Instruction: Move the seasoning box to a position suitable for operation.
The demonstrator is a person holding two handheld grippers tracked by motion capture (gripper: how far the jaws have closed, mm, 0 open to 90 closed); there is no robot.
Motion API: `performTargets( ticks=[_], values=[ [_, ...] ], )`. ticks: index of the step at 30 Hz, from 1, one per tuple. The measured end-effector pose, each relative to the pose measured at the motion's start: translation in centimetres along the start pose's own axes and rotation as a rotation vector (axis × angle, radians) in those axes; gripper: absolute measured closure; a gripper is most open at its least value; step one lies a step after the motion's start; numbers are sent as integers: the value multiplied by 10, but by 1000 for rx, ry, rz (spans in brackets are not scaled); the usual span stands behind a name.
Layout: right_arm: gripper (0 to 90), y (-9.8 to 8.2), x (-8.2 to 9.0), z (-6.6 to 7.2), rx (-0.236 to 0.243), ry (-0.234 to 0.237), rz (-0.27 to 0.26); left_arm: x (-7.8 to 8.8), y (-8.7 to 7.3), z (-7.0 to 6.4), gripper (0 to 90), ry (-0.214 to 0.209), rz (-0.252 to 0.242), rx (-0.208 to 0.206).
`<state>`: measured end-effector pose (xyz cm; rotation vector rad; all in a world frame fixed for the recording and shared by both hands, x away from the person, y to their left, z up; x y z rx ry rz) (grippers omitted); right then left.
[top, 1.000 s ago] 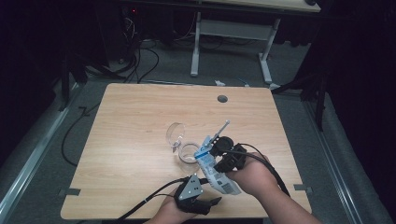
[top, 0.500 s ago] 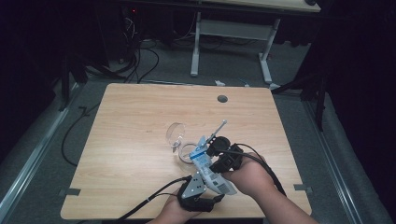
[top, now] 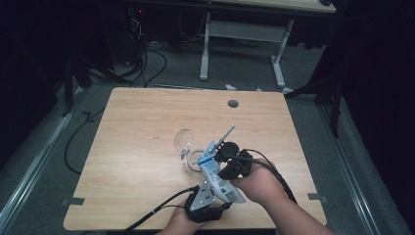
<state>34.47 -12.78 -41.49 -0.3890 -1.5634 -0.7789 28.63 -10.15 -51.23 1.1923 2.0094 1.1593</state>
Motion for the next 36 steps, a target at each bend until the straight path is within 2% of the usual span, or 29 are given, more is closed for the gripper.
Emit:
performTargets(
  ticks=[4,6,13,16,22,30,36],
  values=[
    [881,1,0,0,-10,-1,-5,1,2,-1,515,1,4,9],
    [880,1,1,-1,-11,-9,-6,1,3,-2,518,0,7,-2],
    [875,2,2,-3,-22,-7,-17,2,6,-4,522,-8,12,0],
    [862,0,2,-5,-33,-3,-19,2,5,-5,524,-8,14,-25],
    [856,-1,2,-4,-32,-19,-14,2,5,-7,524,-18,25,-20],
    [883,-1,6,-7,-45,-34,-20,4,12,-14,532,-38,4,-18],
    [886,5,8,-6,-31,-53,-31,5,18,-11,532,-31,-12,-26]
  ],
)
Point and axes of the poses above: each handheld gripper's, and its own axes: x roughly backward along the jaws, y roughly out of its top, z roughly to its left, the point moved 6 cm from there along -x, roughly forward along the jaws, and after that the axes turned 1 degree about -y, right-handed, at the moved point
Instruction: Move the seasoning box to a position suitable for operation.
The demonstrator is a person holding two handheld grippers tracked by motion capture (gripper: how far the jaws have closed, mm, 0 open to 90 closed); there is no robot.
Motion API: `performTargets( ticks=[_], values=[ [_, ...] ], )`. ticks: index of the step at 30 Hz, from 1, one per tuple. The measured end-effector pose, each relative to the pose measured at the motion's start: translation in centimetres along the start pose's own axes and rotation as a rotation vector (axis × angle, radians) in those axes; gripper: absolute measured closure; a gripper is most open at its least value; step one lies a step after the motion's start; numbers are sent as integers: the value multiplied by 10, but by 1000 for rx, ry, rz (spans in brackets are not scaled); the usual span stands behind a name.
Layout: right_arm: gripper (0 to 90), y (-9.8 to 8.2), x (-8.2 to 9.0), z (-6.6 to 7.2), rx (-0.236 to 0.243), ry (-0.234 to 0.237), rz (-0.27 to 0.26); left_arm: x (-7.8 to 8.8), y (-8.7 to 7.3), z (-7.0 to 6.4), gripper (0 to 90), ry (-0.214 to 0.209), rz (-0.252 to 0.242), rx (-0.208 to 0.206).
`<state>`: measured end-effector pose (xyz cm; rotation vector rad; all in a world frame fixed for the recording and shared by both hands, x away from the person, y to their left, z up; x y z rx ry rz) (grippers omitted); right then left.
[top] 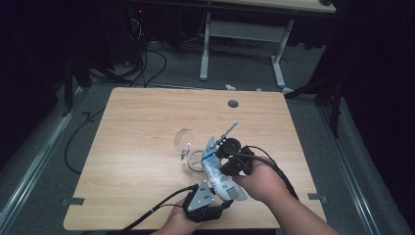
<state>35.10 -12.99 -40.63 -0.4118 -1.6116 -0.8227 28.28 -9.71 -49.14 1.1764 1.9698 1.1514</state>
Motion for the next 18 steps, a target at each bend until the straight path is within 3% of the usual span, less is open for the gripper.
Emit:
performTargets(
  ticks=[8,13,18],
  values=[
    [885,12,1,-2,-3,-21,-1,-2,8,8,532,10,-10,11],
    [885,17,-3,-5,-11,-29,8,-5,8,14,533,10,10,3],
    [884,18,-6,-6,-9,-29,21,-6,7,15,533,9,21,23]
  ],
)
Point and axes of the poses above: each handheld gripper's, and its own axes: x roughly backward along the jaws, y roughly out of its top, z roughly to its left, the point moved 6 cm from there along -x, roughly forward along the jaws, and after that the axes turned 1 degree about -y, right-handed, at the moved point
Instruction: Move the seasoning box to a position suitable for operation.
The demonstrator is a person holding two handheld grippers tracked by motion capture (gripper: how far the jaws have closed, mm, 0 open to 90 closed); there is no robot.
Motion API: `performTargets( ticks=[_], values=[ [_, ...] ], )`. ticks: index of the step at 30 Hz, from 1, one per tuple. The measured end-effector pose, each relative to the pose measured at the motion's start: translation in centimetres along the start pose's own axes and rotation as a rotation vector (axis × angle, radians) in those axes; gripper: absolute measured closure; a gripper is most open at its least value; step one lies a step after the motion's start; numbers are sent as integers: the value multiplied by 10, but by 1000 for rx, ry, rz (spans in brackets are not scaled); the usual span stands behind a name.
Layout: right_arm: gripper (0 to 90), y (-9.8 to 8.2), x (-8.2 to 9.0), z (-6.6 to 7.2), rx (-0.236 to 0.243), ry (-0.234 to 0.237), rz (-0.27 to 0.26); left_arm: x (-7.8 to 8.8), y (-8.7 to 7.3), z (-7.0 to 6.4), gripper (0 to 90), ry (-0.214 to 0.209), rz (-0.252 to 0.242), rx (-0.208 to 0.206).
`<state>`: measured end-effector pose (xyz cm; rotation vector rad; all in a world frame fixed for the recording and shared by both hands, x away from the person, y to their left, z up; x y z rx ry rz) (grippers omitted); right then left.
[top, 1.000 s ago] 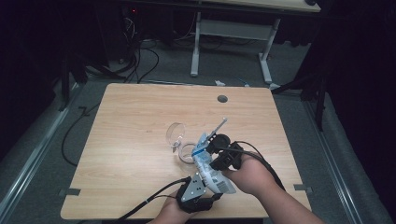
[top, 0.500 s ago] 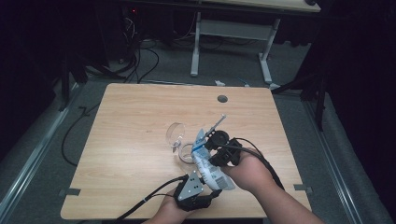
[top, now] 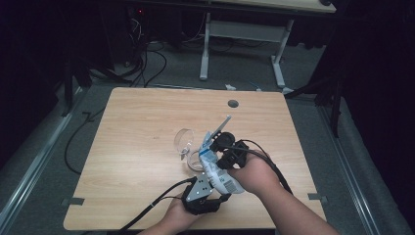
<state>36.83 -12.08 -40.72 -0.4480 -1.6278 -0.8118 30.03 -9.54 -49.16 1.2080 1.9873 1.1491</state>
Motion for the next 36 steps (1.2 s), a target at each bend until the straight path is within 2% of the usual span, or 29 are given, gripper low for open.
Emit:
performTargets(
  ticks=[5,9,14,15,17,20,36],
  values=[
    [884,2,1,1,-2,-2,-3,1,5,-3,534,-6,-8,33],
    [884,4,4,2,9,-7,-3,1,7,-3,533,-10,-18,29],
    [884,3,2,1,10,-4,4,1,4,-3,533,-10,-7,18],
    [884,2,2,2,-1,2,6,1,3,-3,533,-10,-2,19],
    [884,2,0,1,12,7,4,1,2,-3,533,-9,-2,19],
    [884,2,0,2,5,11,9,1,2,-2,532,-9,-4,19],
    [882,7,1,3,27,10,5,2,7,-3,532,-13,-17,20]
  ],
)
Point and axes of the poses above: each handheld gripper's, and its own axes: x roughly backward along the jaws, y roughly out of its top, z roughly to its left, the point moved 6 cm from there along -x, roughly forward along the jaws, and after that the axes turned 1 degree about -y, right-handed, at the moved point
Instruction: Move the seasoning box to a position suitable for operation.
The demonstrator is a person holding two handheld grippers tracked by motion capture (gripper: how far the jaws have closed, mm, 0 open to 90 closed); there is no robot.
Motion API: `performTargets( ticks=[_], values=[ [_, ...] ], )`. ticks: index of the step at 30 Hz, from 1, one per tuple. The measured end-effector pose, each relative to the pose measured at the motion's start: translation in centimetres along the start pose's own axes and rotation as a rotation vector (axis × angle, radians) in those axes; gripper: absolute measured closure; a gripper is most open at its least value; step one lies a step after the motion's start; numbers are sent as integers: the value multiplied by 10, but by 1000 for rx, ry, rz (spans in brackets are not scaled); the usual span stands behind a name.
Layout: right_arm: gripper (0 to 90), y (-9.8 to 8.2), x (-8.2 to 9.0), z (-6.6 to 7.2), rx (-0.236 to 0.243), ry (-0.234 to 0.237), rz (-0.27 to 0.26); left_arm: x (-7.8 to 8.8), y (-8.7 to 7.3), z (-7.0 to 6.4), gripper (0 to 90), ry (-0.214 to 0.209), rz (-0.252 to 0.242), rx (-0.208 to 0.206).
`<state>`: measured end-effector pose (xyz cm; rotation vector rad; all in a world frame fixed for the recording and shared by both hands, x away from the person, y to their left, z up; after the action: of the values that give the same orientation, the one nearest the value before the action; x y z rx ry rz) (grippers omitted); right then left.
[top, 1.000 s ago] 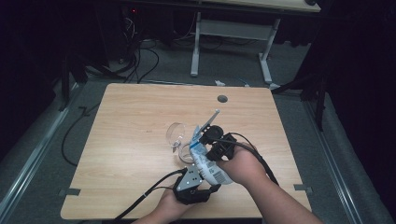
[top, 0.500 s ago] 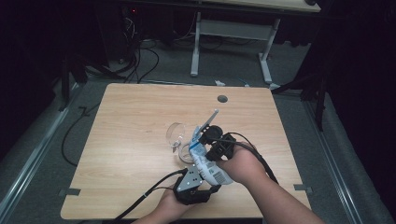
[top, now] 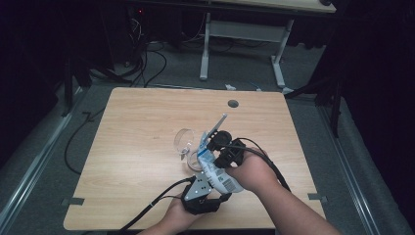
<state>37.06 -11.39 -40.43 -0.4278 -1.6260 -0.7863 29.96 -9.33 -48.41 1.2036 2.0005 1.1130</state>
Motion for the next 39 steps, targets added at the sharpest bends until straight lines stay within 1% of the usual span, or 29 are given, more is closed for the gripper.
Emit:
performTargets(
  ticks=[5,8,9,19,28,32,39],
  values=[
    [881,3,2,1,7,-4,0,0,2,-1,533,-3,-5,0],
    [881,4,3,2,9,-3,-4,1,4,-2,533,-1,-12,-8],
    [881,4,3,1,17,-5,-3,1,4,-2,533,-2,-13,-8],
    [885,6,4,3,13,-11,-5,2,6,-2,535,-6,-16,-11],
    [884,8,6,3,28,-16,-5,2,7,-2,537,-7,-22,-17],
    [884,8,6,3,19,-18,-2,1,7,-2,537,-9,-19,-14],
    [883,8,5,2,19,-23,2,0,7,-1,538,-7,-16,-10]
  ],
)
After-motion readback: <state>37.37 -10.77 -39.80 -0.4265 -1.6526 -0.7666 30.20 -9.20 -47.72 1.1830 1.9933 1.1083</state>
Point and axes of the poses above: each handheld gripper's, and its own axes: x roughly backward along the jaws, y roughly out of its top, z roughly to its left, the point moved 6 cm from there along -x, roughly forward along the jaws, and after that the axes turned 1 degree about -y, right-handed, at the moved point
